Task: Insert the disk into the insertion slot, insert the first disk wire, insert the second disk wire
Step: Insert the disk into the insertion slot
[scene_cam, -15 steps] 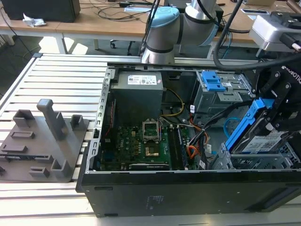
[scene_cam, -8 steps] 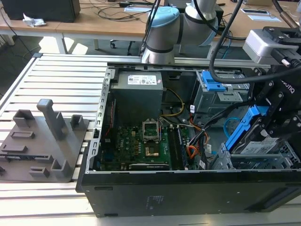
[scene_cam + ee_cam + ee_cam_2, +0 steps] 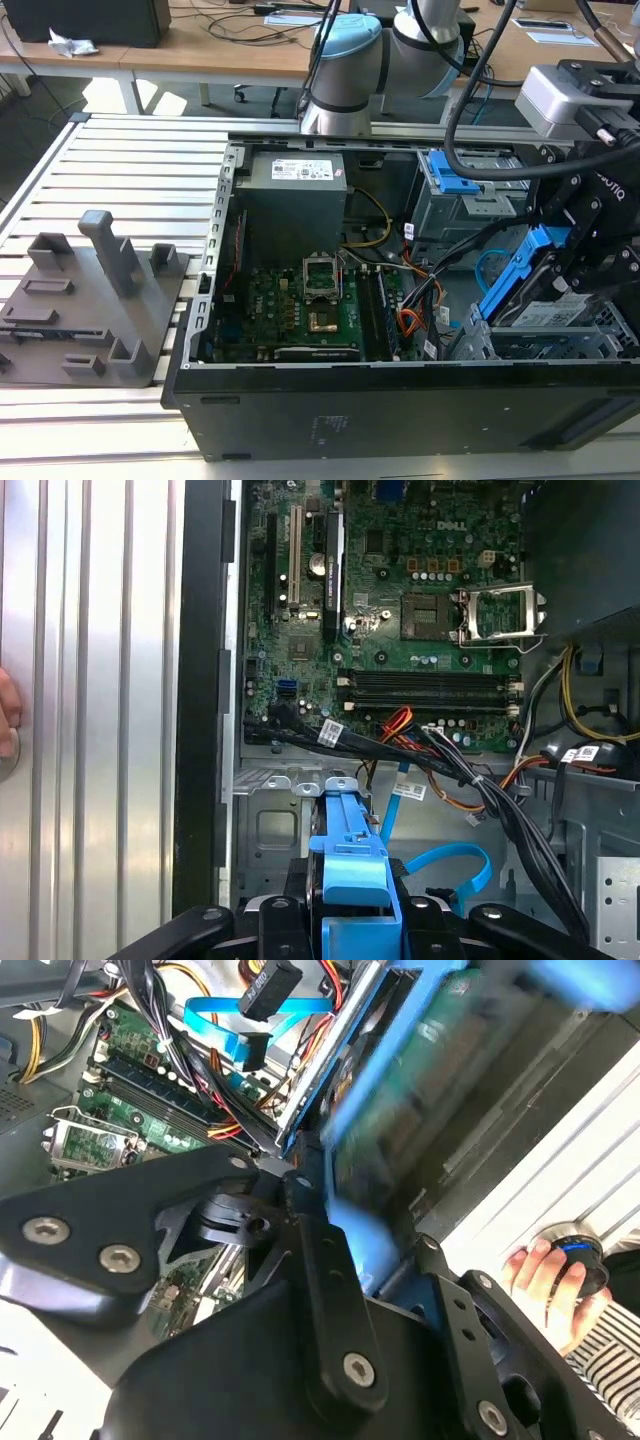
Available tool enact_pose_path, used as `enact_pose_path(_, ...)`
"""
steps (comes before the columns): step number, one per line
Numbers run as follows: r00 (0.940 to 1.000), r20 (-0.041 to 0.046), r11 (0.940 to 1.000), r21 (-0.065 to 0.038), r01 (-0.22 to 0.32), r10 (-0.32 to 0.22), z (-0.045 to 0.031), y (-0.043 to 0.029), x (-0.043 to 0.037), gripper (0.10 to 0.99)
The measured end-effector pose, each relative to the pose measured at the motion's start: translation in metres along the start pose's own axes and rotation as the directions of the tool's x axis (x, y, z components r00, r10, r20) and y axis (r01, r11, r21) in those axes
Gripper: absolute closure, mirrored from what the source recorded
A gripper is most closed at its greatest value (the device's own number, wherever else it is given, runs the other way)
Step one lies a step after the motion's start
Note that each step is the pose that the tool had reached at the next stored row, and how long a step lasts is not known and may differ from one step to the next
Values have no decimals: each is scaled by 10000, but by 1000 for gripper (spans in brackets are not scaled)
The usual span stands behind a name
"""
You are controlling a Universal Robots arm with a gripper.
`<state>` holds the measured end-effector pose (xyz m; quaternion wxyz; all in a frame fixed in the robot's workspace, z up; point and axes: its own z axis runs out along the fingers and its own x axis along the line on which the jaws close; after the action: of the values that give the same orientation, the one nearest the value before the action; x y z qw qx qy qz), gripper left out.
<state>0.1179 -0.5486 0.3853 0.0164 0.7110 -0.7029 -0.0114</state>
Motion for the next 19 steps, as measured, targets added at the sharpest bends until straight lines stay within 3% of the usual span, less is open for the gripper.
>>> enact_pose_path(1, 10000, 3, 10000, 0, 0, 0, 0, 0, 0, 710)
enact_pose_path(2, 10000, 6, 10000, 0, 0, 0, 2, 0, -1, 647)
enact_pose_path(6, 10000, 4, 10000, 0, 0, 0, 2, 0, -1, 647)
enact_pose_path(7, 10000, 4, 10000, 0, 0, 0, 2, 0, 0, 663)
enact_pose_path(9, 10000, 5, 10000, 1, 0, 0, 2, 0, 0, 792)
enact_pose_path(10, 10000, 4, 10000, 0, 0, 0, 2, 0, 0, 792)
enact_pose_path(13, 10000, 4, 10000, 0, 0, 0, 3, 0, 0, 973)
enact_pose_path(19, 10000, 4, 10000, 0, 0, 0, 4, 0, 0, 980)
